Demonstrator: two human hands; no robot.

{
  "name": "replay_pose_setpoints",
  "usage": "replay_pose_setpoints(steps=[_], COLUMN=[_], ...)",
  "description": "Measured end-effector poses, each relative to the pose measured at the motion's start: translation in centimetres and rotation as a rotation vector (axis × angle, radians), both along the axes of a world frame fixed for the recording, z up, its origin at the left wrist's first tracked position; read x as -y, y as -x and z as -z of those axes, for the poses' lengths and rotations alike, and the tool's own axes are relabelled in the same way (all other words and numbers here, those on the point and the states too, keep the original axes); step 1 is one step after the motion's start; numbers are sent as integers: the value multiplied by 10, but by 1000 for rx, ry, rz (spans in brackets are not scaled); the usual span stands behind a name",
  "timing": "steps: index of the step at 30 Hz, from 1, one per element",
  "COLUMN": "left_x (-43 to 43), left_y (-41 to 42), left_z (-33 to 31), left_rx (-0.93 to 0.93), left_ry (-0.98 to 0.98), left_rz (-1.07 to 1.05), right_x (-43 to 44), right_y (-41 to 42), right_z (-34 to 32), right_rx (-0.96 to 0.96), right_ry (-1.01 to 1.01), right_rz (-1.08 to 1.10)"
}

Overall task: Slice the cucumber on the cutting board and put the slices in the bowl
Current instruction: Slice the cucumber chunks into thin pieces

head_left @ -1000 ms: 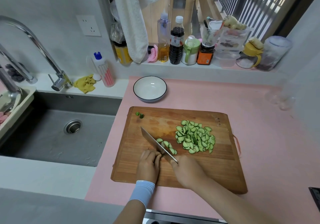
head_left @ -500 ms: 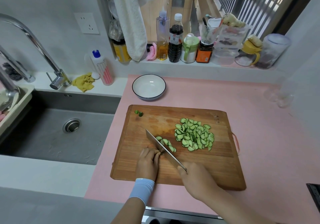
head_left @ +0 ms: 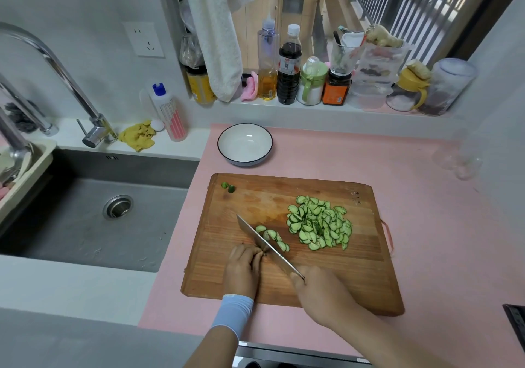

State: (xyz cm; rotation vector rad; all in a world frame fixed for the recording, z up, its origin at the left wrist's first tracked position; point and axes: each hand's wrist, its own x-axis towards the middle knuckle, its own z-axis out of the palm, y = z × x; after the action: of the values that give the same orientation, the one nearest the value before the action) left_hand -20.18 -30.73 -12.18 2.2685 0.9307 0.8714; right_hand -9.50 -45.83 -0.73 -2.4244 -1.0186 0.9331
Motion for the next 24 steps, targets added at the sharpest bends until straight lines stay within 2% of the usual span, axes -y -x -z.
replay_pose_setpoints(steps=[24], left_x=[1], left_y=[0], left_z=[-2], left_rx=[-25], left_ry=[2], left_rz=[2], right_x=[-49], right_y=[-3], right_z=[1], right_rx=[-46], right_ry=[7], right_rz=[35])
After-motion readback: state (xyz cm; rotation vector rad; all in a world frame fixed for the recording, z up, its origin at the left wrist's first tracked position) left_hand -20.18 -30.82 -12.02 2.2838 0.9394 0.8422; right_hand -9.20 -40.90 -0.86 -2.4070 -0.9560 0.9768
